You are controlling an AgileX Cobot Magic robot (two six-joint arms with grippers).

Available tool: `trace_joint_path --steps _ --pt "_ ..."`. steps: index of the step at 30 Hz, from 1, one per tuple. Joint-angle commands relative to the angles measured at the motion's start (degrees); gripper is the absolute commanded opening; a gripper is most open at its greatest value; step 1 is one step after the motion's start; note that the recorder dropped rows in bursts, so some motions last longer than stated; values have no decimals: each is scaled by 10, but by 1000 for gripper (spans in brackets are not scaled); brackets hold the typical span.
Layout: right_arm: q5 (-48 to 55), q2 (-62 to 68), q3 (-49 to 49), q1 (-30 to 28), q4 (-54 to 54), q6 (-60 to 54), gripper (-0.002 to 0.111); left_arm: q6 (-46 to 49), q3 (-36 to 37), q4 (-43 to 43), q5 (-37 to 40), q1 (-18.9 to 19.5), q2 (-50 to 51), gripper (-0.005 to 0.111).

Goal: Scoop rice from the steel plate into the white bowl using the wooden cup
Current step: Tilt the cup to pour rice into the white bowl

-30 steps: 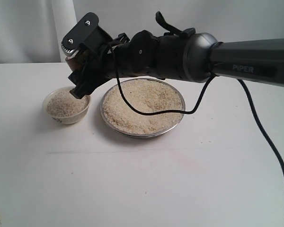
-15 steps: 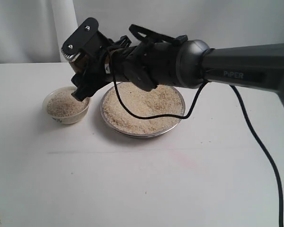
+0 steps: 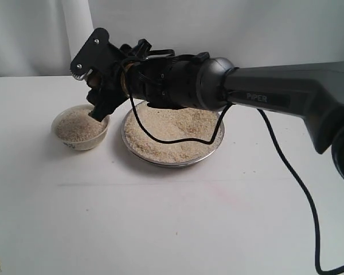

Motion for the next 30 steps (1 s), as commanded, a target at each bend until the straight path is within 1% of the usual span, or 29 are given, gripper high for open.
trace_joint_path --steps 1,6,10,13,16,17,18,21,22,23,26,28,30 --pt "33 -8 -9 1 -19 -51 0 -2 -1 -1 -4 -3 -1 0" --pt "87 -8 -9 1 -7 -105 0 -2 -1 -1 -4 -3 -1 0" --pt "109 -8 -9 12 22 -180 0 -2 -1 -1 -4 -3 -1 0" --pt "120 -8 -9 14 22 -204 0 -2 -1 -1 -4 -3 -1 0" --pt "156 0 -30 19 33 -230 0 -2 -1 -1 -4 -3 -1 0" --pt "188 12 -56 25 52 -268 0 -2 -1 -1 -4 -3 -1 0" --pt "200 21 -72 31 69 -300 0 -2 -1 -1 -4 -3 -1 0" --pt "252 69 -159 52 167 -426 0 -2 -1 -1 -4 -3 -1 0" --pt "270 83 -186 56 179 -456 0 -2 -1 -1 -4 -3 -1 0" --pt "304 106 -220 64 179 -490 0 -2 -1 -1 -4 -3 -1 0" --pt "357 156 -294 75 179 -544 0 -2 -1 -1 -4 -3 -1 0" --pt "366 176 -322 81 179 -572 0 -2 -1 -1 -4 -3 -1 0" --pt "369 183 -329 88 171 -605 0 -2 -1 -1 -4 -3 -1 0"
